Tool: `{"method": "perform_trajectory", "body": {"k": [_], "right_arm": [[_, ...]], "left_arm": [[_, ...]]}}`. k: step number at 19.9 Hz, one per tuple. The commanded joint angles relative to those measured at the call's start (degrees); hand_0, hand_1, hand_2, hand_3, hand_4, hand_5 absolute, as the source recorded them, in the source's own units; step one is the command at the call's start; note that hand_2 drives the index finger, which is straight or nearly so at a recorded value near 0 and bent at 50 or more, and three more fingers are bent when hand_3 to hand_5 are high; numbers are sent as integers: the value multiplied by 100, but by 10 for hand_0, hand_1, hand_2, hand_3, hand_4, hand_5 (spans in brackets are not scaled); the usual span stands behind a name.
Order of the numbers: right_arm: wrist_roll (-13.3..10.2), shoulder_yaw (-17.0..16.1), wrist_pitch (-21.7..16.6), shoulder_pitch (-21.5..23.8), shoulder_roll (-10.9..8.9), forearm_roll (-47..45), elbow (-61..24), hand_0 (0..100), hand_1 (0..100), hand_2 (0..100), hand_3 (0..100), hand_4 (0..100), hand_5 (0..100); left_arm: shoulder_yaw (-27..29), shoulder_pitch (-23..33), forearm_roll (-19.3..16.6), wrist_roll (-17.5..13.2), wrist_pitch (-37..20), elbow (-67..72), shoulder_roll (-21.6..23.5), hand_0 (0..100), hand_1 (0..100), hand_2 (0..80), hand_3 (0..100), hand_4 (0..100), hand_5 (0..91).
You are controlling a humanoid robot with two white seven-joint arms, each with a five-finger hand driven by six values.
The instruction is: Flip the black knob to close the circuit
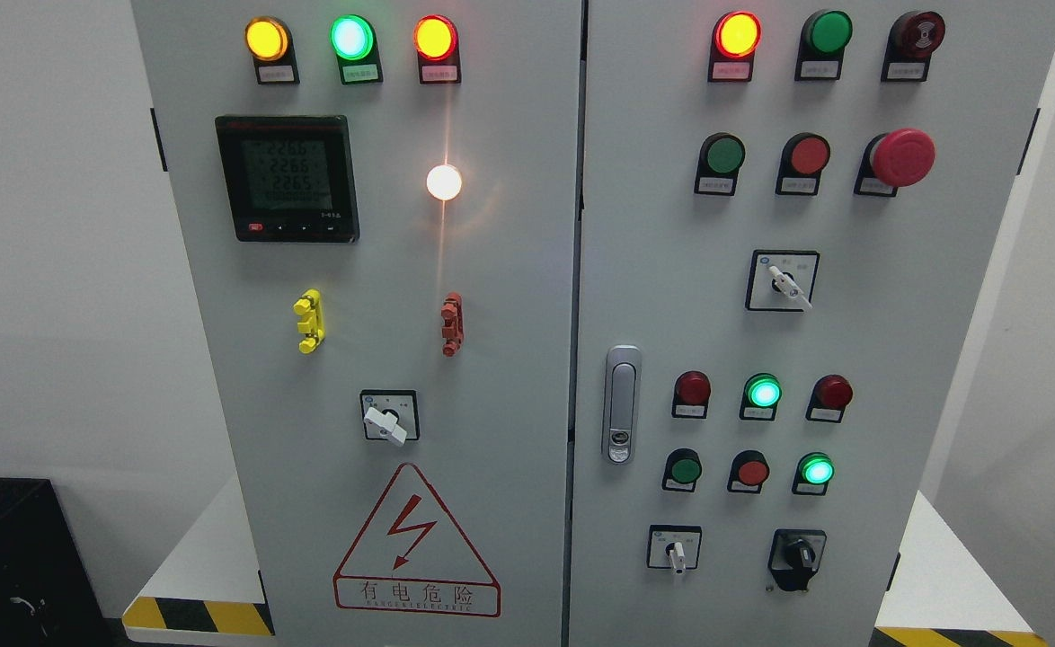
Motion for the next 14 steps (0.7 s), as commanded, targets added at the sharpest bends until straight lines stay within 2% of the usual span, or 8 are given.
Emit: {"method": "perform_trajectory", "body": {"k": [1,5,9,11,14], "right_arm": [[107,-207,66,-550,-14,339,99,0,0,948,1000,1000,1000],[309,-216,259,-699,-23,392,143,0,0,943,1000,1000,1000],[345,-277,268,-849,-32,409,222,0,0,942,1000,1000,1000],[467,-304,277,-1007,-32,444,388,0,0,940,1000,1000,1000],[503,-488,277,-1200,-23,567,582,0,0,941,1000,1000,1000]], "left_arm": [[0,132,0,-3,1,-167,-3,120,556,0,0,0,0],[0,132,0,-3,1,-167,6,120,556,0,0,0,0],[0,132,0,-3,1,-167,-3,120,556,0,0,0,0],[0,132,0,-3,1,-167,-3,120,556,0,0,0,0],[0,132,0,-3,1,-167,6,120,556,0,0,0,0]]}}
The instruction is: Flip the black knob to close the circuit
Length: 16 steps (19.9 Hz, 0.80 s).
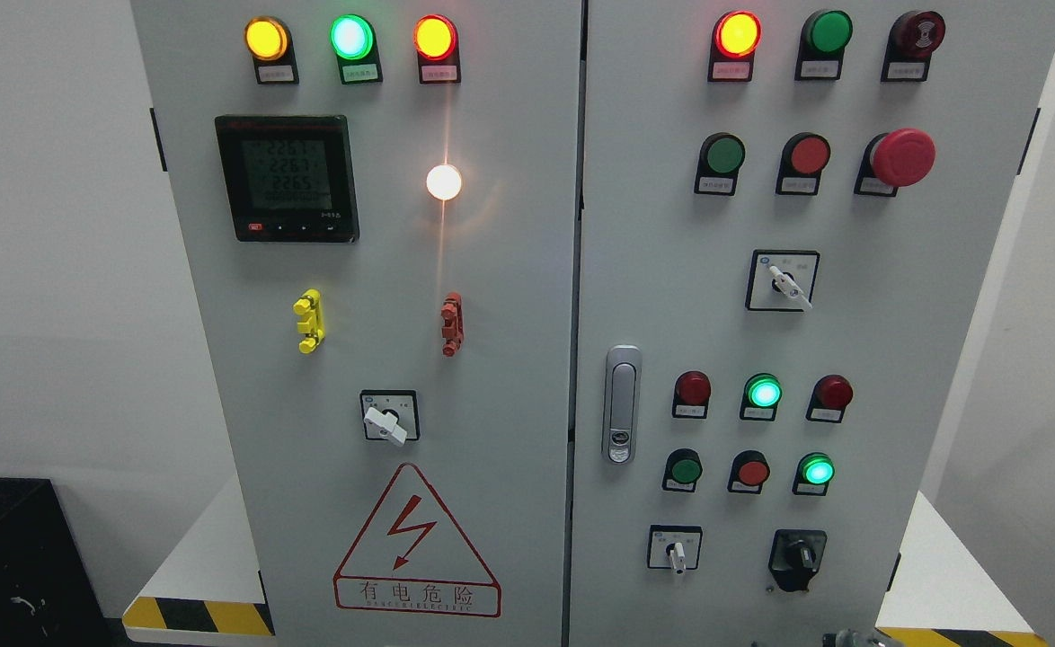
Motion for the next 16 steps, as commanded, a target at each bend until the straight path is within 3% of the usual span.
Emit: {"method": "perform_trajectory", "body": {"k": [1,16], "right_arm": [[67,-284,9,-385,-4,155,404,0,0,942,1000,1000,1000],[278,-626,-26,-781,-4,383,519,0,0,942,1000,996,1000]], "left_arm": [[0,132,0,-3,0,-167,6,120,556,0,0,0,0],[0,132,0,-3,0,-167,-3,120,556,0,0,0,0]]}}
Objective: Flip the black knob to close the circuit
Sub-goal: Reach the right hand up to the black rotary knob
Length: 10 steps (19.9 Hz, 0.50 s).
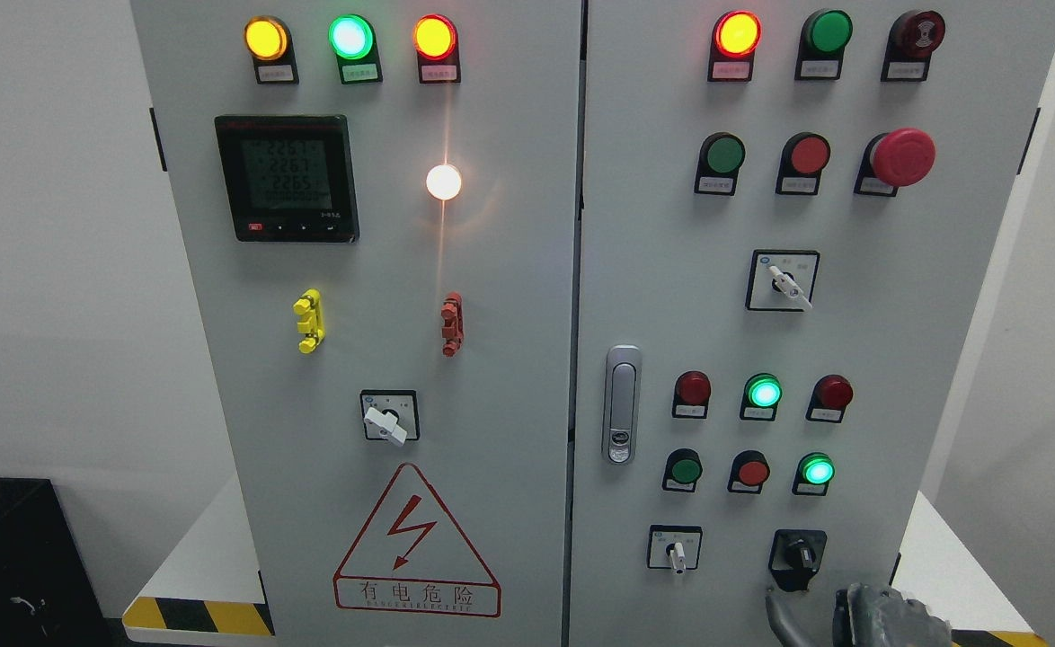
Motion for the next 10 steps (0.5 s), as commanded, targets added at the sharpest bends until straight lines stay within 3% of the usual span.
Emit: {"method": "perform_trajectory", "body": {"k": [1,10], "right_arm": [[20,-226,-3,-131,16,78,123,0,0,943,1000,995,1000],[90,-244,-3,-272,16,78,149,0,0,944,1000,992,1000]], "left_arm": [[0,132,0,-3,0,-167,-4,120,556,0,0,0,0],[0,132,0,-3,0,-167,-4,120,556,0,0,0,0]]}}
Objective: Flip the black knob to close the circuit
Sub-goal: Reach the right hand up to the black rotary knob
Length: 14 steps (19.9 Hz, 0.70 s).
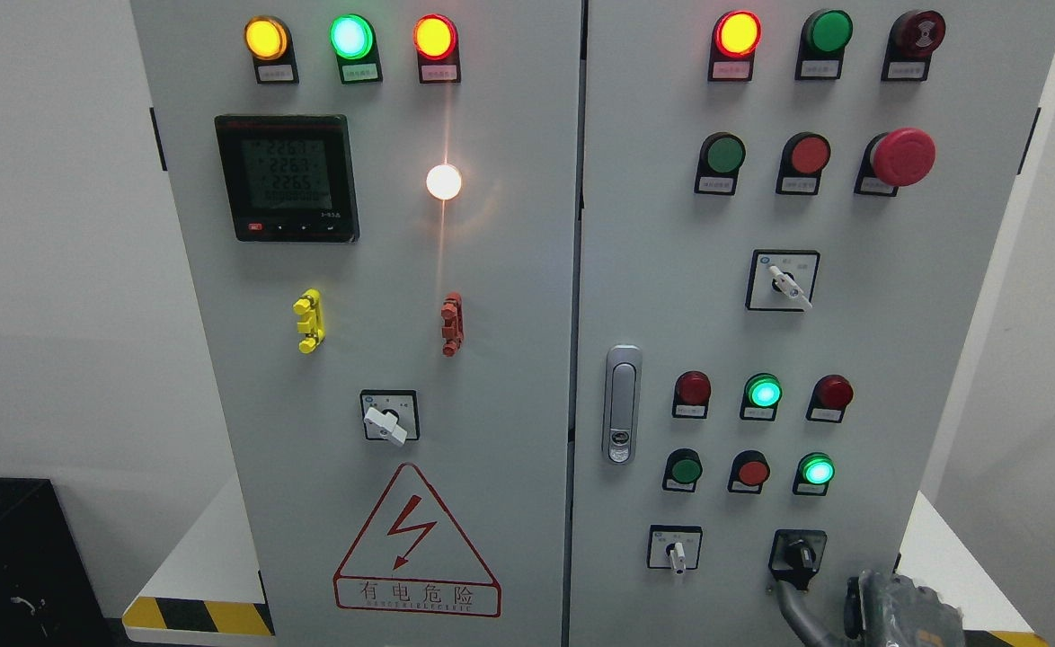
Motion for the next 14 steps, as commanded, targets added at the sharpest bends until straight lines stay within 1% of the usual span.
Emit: {"method": "perform_trajectory", "body": {"k": [1,6,8,14], "right_arm": [[11,-99,-2,-97,7,8,75,0,0,942,1000,992,1000],[11,-117,-2,-115,16,8,75,0,0,943,1000,992,1000],[11,-222,-29,-106,7,8,67,0,0,942,1000,991,1000],[2,-275,-46,-97,16,0,49,0,0,941,1000,990,1000]], "left_arm": [[0,132,0,-3,0,-167,5,120,556,0,0,0,0],[0,132,0,-3,0,-167,-4,120,556,0,0,0,0],[0,132,0,-3,0,-167,5,120,556,0,0,0,0],[0,132,0,-3,0,-167,5,120,556,0,0,0,0]]}}
